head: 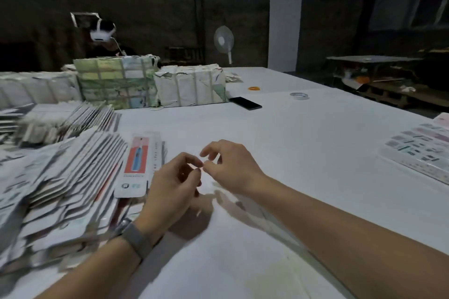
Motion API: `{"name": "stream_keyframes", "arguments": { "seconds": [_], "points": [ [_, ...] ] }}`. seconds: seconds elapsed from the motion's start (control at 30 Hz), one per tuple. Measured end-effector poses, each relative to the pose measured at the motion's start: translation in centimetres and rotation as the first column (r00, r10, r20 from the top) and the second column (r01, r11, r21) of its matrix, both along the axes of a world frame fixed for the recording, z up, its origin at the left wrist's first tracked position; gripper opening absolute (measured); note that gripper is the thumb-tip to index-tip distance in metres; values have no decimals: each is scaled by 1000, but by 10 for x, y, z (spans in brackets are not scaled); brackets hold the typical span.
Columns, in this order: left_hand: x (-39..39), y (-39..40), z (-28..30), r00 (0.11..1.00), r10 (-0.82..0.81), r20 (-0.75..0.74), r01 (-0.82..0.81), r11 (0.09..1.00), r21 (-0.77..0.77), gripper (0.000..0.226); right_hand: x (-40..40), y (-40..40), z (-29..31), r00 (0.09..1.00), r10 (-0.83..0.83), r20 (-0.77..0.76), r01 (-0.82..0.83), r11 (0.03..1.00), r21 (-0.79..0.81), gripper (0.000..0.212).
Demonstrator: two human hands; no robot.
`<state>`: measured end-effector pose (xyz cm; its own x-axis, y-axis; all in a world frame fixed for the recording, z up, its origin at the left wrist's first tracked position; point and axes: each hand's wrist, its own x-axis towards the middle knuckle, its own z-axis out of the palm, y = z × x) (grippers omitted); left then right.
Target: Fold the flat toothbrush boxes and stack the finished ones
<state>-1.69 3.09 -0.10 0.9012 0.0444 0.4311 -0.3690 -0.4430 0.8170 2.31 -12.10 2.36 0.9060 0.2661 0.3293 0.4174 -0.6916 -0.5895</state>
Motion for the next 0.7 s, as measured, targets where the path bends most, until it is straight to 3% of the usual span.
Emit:
{"name": "stream_keyframes", "arguments": {
  "seconds": [0.07,0.1,0.17,0.23,0.3,0.4,0.47,0.53,0.57,0.63,0.7],
  "points": [
    [1,7,0,980,125,152,-168,934,314,12,1,12,-13,1000,13,13,-14,999,44,23],
    [3,12,1,964,175,198,-252,838,484,16,1,14,-20,1000,23,16,-24,999,45,23],
    [9,27,0,945,293,145,-298,595,747,41,4,12,-27,999,37,34,-39,997,60,21],
    [15,41,-1,905,421,62,-264,440,858,53,7,9,-31,998,52,38,-56,993,106,17],
    [19,47,-1,880,473,26,-245,408,880,55,8,9,-31,997,70,27,-72,990,122,20],
    [17,41,0,890,442,115,-282,335,899,52,9,9,-33,996,84,15,-85,987,137,22],
    [13,36,2,910,391,137,-280,336,899,55,10,9,-34,996,85,13,-86,983,162,22],
    [7,33,8,926,345,152,-290,393,873,77,10,9,-34,997,82,9,-82,979,185,22],
    [6,34,10,925,318,206,-334,427,840,78,11,9,-34,997,81,5,-80,978,193,22],
    [8,38,16,901,275,336,-433,507,745,55,13,9,-35,997,78,-16,-73,973,218,19],
    [8,39,20,893,220,392,-436,633,639,59,14,11,-36,995,86,-52,-66,951,302,15]
  ]
}}
